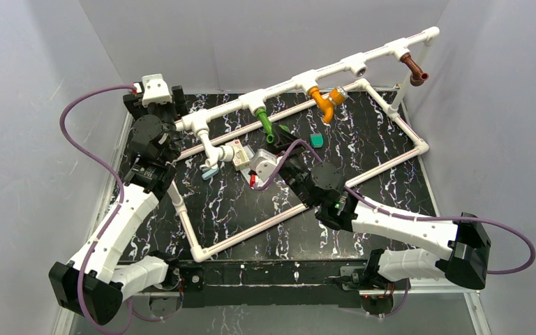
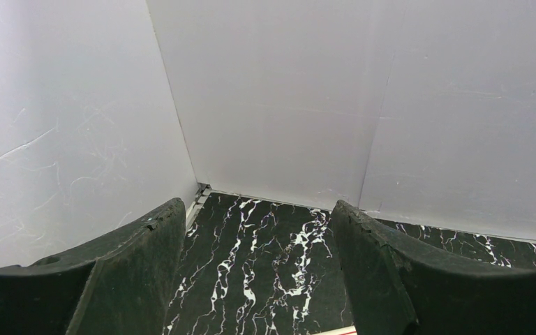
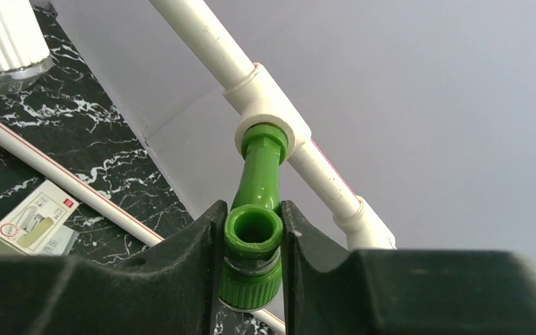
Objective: Install the water faucets
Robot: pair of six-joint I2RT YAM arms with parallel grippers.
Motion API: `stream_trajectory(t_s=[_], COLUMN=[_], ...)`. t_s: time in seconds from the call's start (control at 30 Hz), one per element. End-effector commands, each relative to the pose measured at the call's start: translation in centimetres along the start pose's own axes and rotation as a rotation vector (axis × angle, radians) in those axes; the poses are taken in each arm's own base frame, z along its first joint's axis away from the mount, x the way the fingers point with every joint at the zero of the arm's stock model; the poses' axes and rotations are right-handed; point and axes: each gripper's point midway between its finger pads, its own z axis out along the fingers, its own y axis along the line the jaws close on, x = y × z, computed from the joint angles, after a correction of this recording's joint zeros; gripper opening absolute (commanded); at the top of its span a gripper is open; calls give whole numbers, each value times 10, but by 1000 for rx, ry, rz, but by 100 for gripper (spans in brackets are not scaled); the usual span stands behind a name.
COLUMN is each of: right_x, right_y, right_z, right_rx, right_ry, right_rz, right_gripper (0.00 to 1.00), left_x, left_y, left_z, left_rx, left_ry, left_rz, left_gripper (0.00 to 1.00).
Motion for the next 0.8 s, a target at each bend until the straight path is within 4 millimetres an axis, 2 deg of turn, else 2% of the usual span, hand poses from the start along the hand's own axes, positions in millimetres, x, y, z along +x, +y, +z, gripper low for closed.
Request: stream_trajectory(t_s=[0.0,0.13,0.27,0.43,0.57,0.77], right_x=[-22,-22,-26,-32,-25,-26], right_y=[-31,-27,-34,-41,-47,-44], right_z=[0,1,-2,-6,-10,-14], right_rx=[103,107,151,213,312,365], right_ry=[-84,-87,-108,-132,-110,-110], right_rz=[157,249,459,889,1221,1725], right_gripper=[32,1,1,1,1,1], left_x=[194,194,194,193,193,195], left_y=[-35,-36,-35,-35,-35,-36], left_z=[-50,-50,-50,-50,-50,-51], left_rx=[231,231,229,230,230,232], left_ry=[563,563,562,561,561,566], left_rz=[376,377,376,376,375,377], left_gripper=[74,74,74,74,74,74])
